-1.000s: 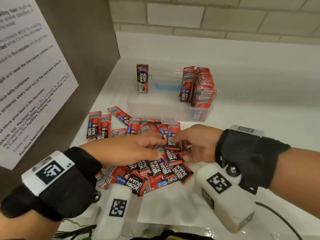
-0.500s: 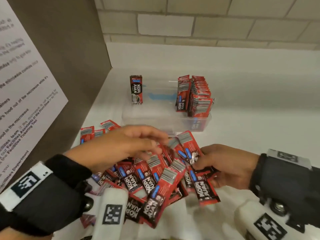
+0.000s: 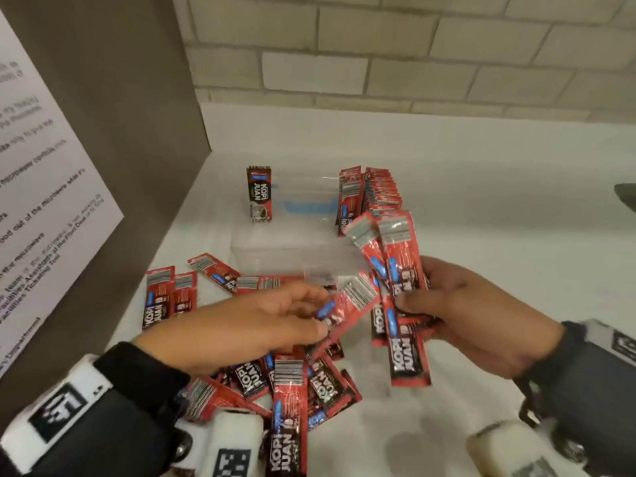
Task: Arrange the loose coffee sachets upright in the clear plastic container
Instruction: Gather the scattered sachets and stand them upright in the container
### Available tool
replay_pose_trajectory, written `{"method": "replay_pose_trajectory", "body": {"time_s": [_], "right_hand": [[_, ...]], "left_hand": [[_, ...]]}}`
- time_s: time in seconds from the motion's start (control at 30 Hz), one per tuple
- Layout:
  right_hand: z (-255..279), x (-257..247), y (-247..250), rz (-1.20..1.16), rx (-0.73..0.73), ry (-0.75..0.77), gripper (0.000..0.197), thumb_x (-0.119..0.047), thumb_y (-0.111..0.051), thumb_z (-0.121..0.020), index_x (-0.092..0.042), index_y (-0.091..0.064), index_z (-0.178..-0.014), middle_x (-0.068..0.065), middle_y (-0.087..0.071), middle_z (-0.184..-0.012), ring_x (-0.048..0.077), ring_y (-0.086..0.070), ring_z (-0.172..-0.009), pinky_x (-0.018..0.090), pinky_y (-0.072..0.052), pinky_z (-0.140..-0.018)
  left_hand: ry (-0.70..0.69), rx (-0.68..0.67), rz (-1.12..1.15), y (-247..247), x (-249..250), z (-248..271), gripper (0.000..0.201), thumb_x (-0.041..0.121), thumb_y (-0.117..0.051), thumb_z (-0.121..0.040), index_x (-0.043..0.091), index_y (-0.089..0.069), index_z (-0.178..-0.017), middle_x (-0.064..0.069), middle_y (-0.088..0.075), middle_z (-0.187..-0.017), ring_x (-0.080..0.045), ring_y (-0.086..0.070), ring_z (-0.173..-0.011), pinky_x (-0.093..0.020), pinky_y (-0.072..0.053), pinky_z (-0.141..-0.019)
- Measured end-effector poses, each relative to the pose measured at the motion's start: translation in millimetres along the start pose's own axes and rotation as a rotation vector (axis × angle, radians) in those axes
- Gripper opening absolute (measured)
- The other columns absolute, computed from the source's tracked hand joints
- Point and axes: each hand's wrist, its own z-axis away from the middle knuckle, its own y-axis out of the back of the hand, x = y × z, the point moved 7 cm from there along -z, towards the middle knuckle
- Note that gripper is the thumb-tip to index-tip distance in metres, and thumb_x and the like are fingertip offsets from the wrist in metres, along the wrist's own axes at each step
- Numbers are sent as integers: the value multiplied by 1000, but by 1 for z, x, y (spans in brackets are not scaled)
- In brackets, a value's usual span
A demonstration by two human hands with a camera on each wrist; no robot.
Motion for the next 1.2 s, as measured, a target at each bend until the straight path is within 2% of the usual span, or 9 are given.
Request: {"method": "replay_pose_trajectory", "body": {"time_s": [0.13, 0.27, 0.4, 0.57, 0.67, 0.83, 0.97, 1.1, 1.2], "right_hand": [[-16, -12, -9, -70, 95, 108, 33, 2, -46, -92, -15, -51, -120, 8, -70, -107, 20, -64, -87, 37, -49, -76], [-27, -8, -31, -85, 107, 164, 37, 3, -44, -91, -20, -51, -120, 5, -69, -108, 13, -59, -78, 26, -42, -61], [-29, -4, -54, -155, 39, 176, 37, 5, -43, -91, -17, -54, -118, 3, -71, -102, 8, -66, -76, 21, -49, -59], [-29, -3, -62, -194, -8, 208, 39, -1, -50, -90, -18, -49, -125, 3, -69, -107, 7, -67, -82, 14, -48, -58], [-26, -7, -64, -216, -77, 227, 39, -2, -52, -87, -16, -50, -124, 4, -68, -105, 3, -67, -80, 11, -46, -57], [-28, -18, -62, -199, -175, 254, 39, 2, -48, -89, -18, -46, -122, 6, -65, -105, 3, -66, -83, 12, -50, -64], [-32, -24, -69, -151, -243, 266, 41, 2, -43, -92, -29, -37, -118, 1, -61, -108, 6, -64, -92, 26, -56, -75], [-38, -29, -73, -187, -276, 243, 46, 2, -42, -93, -37, -38, -118, 6, -59, -117, 20, -62, -103, 41, -55, -79], [-45, -31, -73, -254, -296, 246, 52, 7, -42, -91, -37, -43, -119, 6, -61, -112, 23, -61, -103, 42, -54, -83]], "left_hand": [[2, 132, 158, -3, 8, -13, 38, -5, -48, -92, 20, -58, -120, -1, -73, -103, -11, -69, -84, -22, -54, -70], [-4, 272, 230, 0, 9, -16, 40, -7, -46, -92, 24, -61, -112, 5, -74, -90, -5, -65, -72, -21, -45, -61], [22, 327, 315, 0, 8, -12, 42, -9, -42, -91, 23, -64, -109, -4, -73, -95, -17, -66, -81, -31, -49, -69], [-33, 324, 289, -6, 12, -8, 28, 30, -50, -96, 32, -55, -124, -1, -70, -113, -18, -65, -103, -40, -52, -88], [-57, 296, 194, -4, 11, -10, 51, 58, -53, -80, 44, -44, -129, 11, -64, -123, -11, -59, -116, -44, -44, -102], [-71, 269, 372, -14, 33, -14, 54, 57, -51, -87, 39, -39, -136, 8, -58, -131, -13, -56, -121, -43, -43, -105], [-217, 320, 361, -15, 51, -9, 43, 20, -32, -102, 11, -32, -145, -14, -45, -144, -28, -44, -132, -36, -37, -106], [-184, 369, 365, -3, 53, -11, 44, 32, -30, -103, 22, -30, -146, -6, -43, -146, -23, -43, -133, -40, -38, -108], [-240, 409, 281, 26, 51, -10, 66, 66, -52, -80, 48, -31, -140, 10, -48, -142, -13, -48, -128, -44, -38, -108]]}}
